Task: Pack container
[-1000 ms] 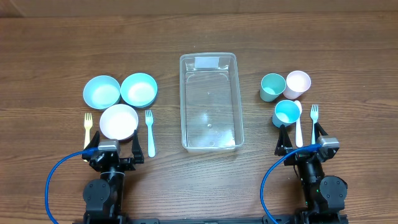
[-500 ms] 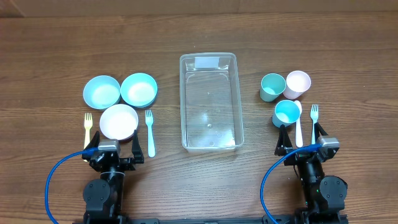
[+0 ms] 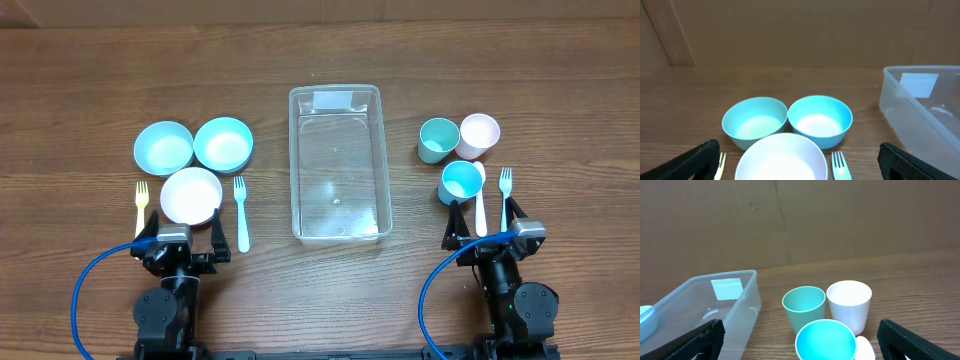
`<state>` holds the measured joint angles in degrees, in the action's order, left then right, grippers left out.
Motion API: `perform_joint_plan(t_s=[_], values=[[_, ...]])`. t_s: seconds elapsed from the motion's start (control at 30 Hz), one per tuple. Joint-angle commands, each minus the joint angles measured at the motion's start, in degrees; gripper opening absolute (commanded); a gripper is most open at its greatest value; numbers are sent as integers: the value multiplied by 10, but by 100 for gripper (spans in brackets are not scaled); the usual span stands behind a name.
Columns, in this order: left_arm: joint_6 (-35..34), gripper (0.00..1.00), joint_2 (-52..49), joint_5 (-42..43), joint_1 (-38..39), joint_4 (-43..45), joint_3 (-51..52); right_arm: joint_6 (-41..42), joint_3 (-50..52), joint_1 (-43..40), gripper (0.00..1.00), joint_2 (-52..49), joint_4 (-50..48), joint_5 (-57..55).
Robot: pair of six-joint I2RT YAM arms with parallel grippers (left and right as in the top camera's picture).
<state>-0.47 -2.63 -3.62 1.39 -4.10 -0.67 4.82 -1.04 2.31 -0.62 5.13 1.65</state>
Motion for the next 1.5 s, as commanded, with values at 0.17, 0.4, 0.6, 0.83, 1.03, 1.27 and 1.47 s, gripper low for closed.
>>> perform_joint_plan(t_s=[0.17, 0.4, 0.6, 0.83, 1.03, 1.27, 1.47], values=[[5, 100, -67, 87, -2, -118, -251, -3, 6, 3, 100, 4, -4, 0], [4, 100, -538, 168, -2, -513, -752, -3, 6, 3, 100, 4, -4, 0], [5, 100, -745, 183, -2, -564, -877, -3, 6, 3, 100, 4, -4, 0], [17, 85, -858, 112, 12, -697, -839, -3, 6, 3, 100, 4, -4, 0], [37, 87, -858, 107, 13, -470, -686, -3, 6, 3, 100, 4, -4, 0], [196, 86, -869, 104, 64, -237, -590, -3, 6, 3, 100, 4, -4, 0], [248, 84, -949, 45, 73, -152, -590, -3, 6, 3, 100, 4, -4, 0]])
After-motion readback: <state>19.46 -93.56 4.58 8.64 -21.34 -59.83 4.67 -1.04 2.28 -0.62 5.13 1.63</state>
